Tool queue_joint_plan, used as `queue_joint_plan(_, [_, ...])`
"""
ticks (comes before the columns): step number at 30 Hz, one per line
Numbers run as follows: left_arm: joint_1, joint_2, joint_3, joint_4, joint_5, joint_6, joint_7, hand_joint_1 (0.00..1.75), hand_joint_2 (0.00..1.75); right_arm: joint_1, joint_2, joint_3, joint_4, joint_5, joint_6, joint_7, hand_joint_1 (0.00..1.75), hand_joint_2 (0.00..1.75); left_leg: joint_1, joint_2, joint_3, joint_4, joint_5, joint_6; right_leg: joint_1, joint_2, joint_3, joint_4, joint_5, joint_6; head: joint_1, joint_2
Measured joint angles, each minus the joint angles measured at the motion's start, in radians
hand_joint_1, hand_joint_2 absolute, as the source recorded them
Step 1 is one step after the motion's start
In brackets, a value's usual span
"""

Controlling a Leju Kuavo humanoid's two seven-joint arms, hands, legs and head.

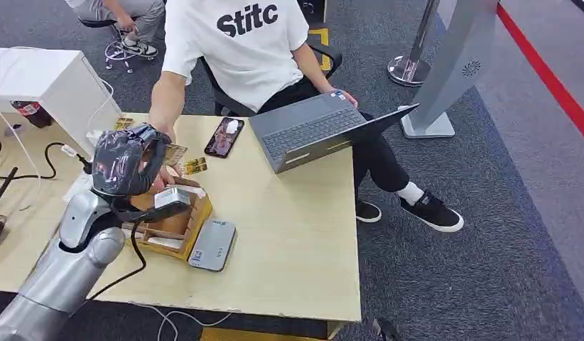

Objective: Pass the card to the sensor for recognition and then transmit it.

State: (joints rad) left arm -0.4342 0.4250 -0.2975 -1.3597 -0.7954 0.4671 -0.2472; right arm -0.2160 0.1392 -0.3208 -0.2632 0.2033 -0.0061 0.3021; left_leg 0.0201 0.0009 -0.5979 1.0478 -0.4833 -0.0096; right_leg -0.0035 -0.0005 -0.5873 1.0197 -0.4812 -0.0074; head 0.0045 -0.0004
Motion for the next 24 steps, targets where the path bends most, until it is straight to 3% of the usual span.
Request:
queue_joint_plan(5, [-0.109,-0.009,0.001,0.130,0.031,-0.024,0.012,1.75,1.75,-0.011,0.000,0.015,0.000,-0.003,-0.001,0.000,0.00,1.75,0.000,0.001,0.001,0.000,0.001,-0.002,0.000,0.001,0.000,0.000,0.001,0.000,0.000,0.000])
queue_joint_plan(9, [-0.128,-0.010,0.008,0.212,0.057,-0.001,-0.010,1.75,1.75,-0.014,0.000,0.026,0.000,-0.005,-0.005,0.003,0.00,1.75,0.000,0.001,0.001,0.000,0.001,-0.002,0.000,0.001,0.000,0.001,0.001,-0.001,0.000,0.000])
queue_joint_plan(10, [-0.127,-0.010,0.011,0.227,0.062,0.005,-0.011,0.00,1.75,-0.016,0.000,0.027,0.000,-0.005,-0.005,0.003,0.00,1.75,0.000,0.001,0.001,0.000,0.001,-0.002,0.000,0.001,0.000,0.001,0.001,-0.001,0.000,0.000])
queue_joint_plan(14, [-0.108,-0.009,0.030,0.268,0.109,0.047,-0.040,0.00,1.75,-0.017,0.000,0.029,0.000,-0.011,-0.005,0.003,0.00,1.75,0.000,0.001,0.001,-0.001,0.001,-0.002,0.000,0.001,0.000,0.001,0.001,-0.001,0.000,0.000])
queue_joint_plan(17, [-0.060,-0.016,0.070,0.269,0.184,0.132,-0.096,0.00,1.75,-0.016,0.000,0.029,0.001,-0.019,-0.010,0.000,0.00,1.75,0.000,0.002,0.001,-0.001,0.001,-0.002,0.000,0.002,0.000,0.000,0.001,-0.001,0.000,0.000])
queue_joint_plan(20, [0.037,-0.064,0.160,0.216,0.346,0.214,-0.230,0.00,1.75,-0.012,0.000,0.030,0.001,-0.031,-0.024,-0.009,0.00,1.75,0.000,0.003,0.001,-0.001,0.001,-0.002,0.000,0.003,-0.001,-0.001,0.001,0.000,-0.001,0.000])
queue_joint_plan(22, [0.114,-0.126,0.244,0.146,0.502,0.217,-0.343,0.00,1.75,-0.007,0.000,0.030,0.001,-0.039,-0.031,-0.013,0.00,1.75,0.000,0.003,0.000,-0.001,0.000,-0.002,0.000,0.003,0.000,-0.001,0.000,0.000,0.000,0.000])
queue_joint_plan(24, [0.181,-0.178,0.322,0.085,0.604,0.215,-0.408,0.00,1.75,-0.001,0.000,0.031,0.001,-0.045,-0.040,-0.021,0.00,1.75,0.000,0.004,0.000,-0.001,-0.001,-0.001,0.000,0.004,-0.001,-0.002,0.000,0.000,0.000,0.000])
